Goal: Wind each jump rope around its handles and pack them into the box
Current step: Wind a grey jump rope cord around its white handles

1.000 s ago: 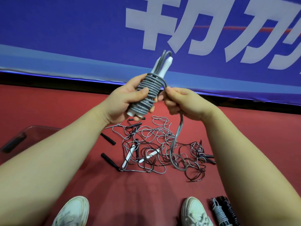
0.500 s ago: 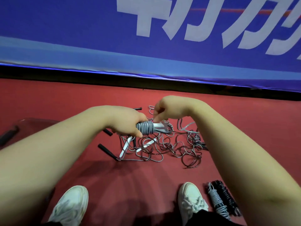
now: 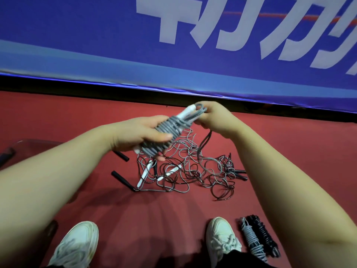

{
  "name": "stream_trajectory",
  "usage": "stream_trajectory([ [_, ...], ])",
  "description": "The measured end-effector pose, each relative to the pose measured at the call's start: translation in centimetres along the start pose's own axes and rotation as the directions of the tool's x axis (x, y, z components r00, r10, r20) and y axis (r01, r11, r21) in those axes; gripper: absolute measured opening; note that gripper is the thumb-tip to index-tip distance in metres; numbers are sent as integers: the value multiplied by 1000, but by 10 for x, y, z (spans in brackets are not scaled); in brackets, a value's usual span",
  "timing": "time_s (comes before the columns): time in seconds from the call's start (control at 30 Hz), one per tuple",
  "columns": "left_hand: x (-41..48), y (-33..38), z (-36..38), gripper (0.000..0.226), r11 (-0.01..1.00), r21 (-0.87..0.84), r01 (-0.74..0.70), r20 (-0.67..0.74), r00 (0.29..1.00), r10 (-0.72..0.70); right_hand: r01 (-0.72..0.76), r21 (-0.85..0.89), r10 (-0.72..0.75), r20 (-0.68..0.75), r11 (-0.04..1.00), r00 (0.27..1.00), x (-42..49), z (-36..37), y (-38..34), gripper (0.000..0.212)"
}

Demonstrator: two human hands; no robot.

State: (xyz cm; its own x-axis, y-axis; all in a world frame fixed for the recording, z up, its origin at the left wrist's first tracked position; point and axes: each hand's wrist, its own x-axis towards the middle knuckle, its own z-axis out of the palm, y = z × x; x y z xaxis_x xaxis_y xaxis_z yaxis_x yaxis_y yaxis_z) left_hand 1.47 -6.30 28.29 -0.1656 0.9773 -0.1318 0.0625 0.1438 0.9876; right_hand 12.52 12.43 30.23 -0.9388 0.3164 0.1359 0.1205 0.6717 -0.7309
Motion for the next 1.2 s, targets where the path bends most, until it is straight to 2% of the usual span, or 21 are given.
stream_trajectory([
  [0.13, 11, 8, 7, 73, 982, -126, -141, -120, 985, 126, -19, 147, 23, -26, 989, 999, 2, 16, 7, 30],
  [0.17, 13, 10, 7, 66, 976, -133, -172, -179, 973, 147, -10, 159, 16, -40, 987, 999, 4, 17, 6, 31],
  [0.2, 16, 12, 7, 50, 970, -142, -197, -241, 957, 159, -9, 166, 17, -47, 986, 999, 5, 18, 6, 32],
  [0.27, 18, 14, 3, 27, 970, -127, -206, -357, 922, 149, -45, 203, 46, 0, 978, 999, 3, 18, 11, 37],
  [0.4, 20, -1, -10, 21, 993, 74, -91, -481, 869, 115, -120, 196, 87, 170, 973, 982, -8, 17, 19, 35],
  [0.47, 20, -9, -15, 22, 985, 168, -34, -528, 841, 119, -103, 194, 74, 149, 976, 986, -11, 18, 15, 24],
  [0.5, 21, -11, -16, 23, 981, 192, -23, -540, 832, 125, -49, 120, 38, 99, 992, 994, -11, 20, 11, 23],
  [0.6, 22, -10, -19, 21, 991, 122, -54, -556, 824, 113, 181, -155, -194, -68, 971, 979, -7, 29, 1, 17],
  [0.67, 21, -7, -20, 20, 995, 34, -89, -551, 829, 93, 192, -163, -215, -141, 968, 966, -5, 35, -1, 16],
  [0.73, 19, -5, -21, 20, 993, -32, -113, -536, 841, 79, 126, -41, -130, -116, 991, 985, -3, 38, -3, 22],
  [0.83, 15, -5, -20, 18, 981, -119, -153, -482, 873, 78, -17, 330, 10, 23, 944, 1000, -1, 40, -6, 29],
  [0.93, 12, -4, -20, 15, 965, -163, -204, -436, 893, 115, -131, 423, 89, 118, 897, 989, 0, 37, -6, 32],
  [1.0, 11, -3, -18, 12, 946, -190, -261, -414, 896, 163, -244, 540, 103, 278, 806, 955, 0, 36, -7, 33],
  [1.07, 12, 0, -15, 14, 918, -249, -309, -366, 908, 206, -309, 587, 102, 358, 748, 928, 1, 36, -9, 34],
  [1.2, 6, 11, -18, 25, 857, -367, -363, -297, 918, 261, -355, 493, 237, 288, 794, 928, 1, 37, 8, 29],
])
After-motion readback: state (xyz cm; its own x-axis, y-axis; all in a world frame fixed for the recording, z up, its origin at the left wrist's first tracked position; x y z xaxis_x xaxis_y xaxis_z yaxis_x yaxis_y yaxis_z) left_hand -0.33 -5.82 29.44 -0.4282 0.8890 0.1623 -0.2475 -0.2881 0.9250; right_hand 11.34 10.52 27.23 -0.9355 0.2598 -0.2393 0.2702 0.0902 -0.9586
